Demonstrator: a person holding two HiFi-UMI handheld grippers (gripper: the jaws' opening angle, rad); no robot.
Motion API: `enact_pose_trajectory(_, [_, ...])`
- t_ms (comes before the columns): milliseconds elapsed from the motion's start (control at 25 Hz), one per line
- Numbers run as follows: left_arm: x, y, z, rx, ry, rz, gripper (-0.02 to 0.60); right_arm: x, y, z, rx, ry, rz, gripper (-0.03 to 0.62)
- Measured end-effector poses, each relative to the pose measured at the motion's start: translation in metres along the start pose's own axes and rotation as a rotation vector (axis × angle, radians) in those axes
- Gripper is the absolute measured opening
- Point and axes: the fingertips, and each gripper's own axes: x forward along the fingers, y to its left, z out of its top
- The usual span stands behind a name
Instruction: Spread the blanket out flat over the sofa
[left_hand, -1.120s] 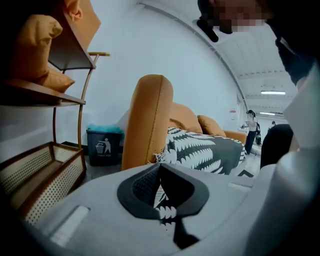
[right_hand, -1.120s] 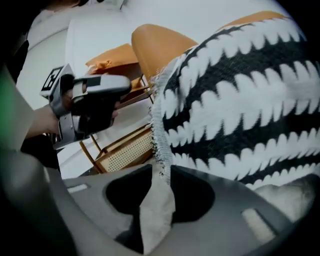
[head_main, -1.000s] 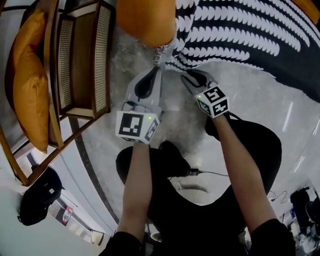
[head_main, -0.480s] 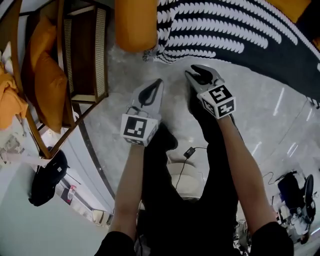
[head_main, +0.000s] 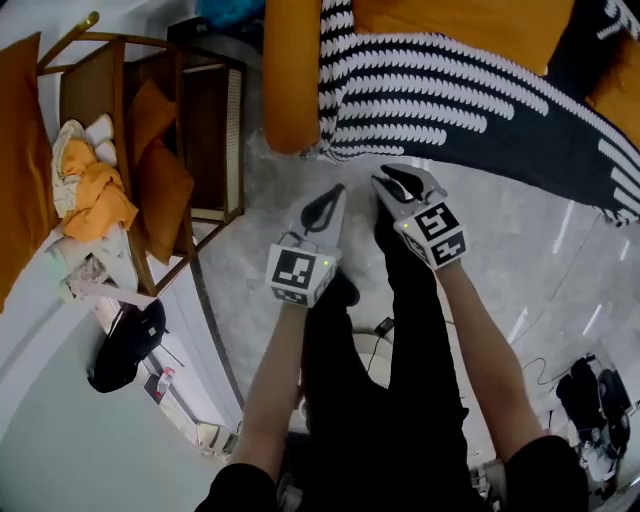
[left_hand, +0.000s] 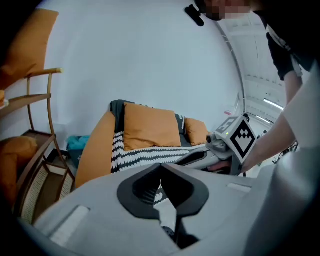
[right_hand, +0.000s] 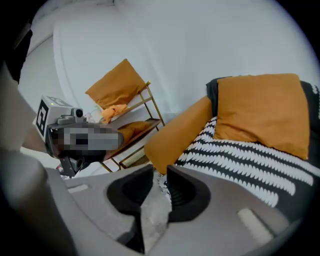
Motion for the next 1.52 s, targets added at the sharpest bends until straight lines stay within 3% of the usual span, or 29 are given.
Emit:
enact_pose_trajectory(320, [-0.015, -0.062, 0.082, -0.029, 0.022, -0.025, 0.011, -0.094, -0.007, 0.047, 0.027, -0.064, 0.001, 0.071])
enact_pose_trajectory(640, [-0.026, -0.129, 0.149, 0.01, 0.018, -0.101, 0.011, -0.194, -0.019, 0.082, 0.075, -0.143, -0.112, 0.041])
enact_pose_trajectory(1080, [-0.009, -0.197, 0.227, 0.171, 0.014, -0.354, 0.011, -0.306, -0.02, 0.131, 0.137, -0.29, -0.34, 0.014])
enact_pose_trajectory(1320, [-0.001, -0.228, 0.259, 0.263, 0.041, -0.537, 0.011, -0.357, -0.017, 0.16, 0.173, -0.384, -0.508, 0.005])
enact_pose_trajectory(1520, [0.003, -0.257, 0.28, 0.328, 0.057, -0.689, 0.011, -0.392, -0.018, 0.174, 0.266, -0.488, -0.6, 0.003])
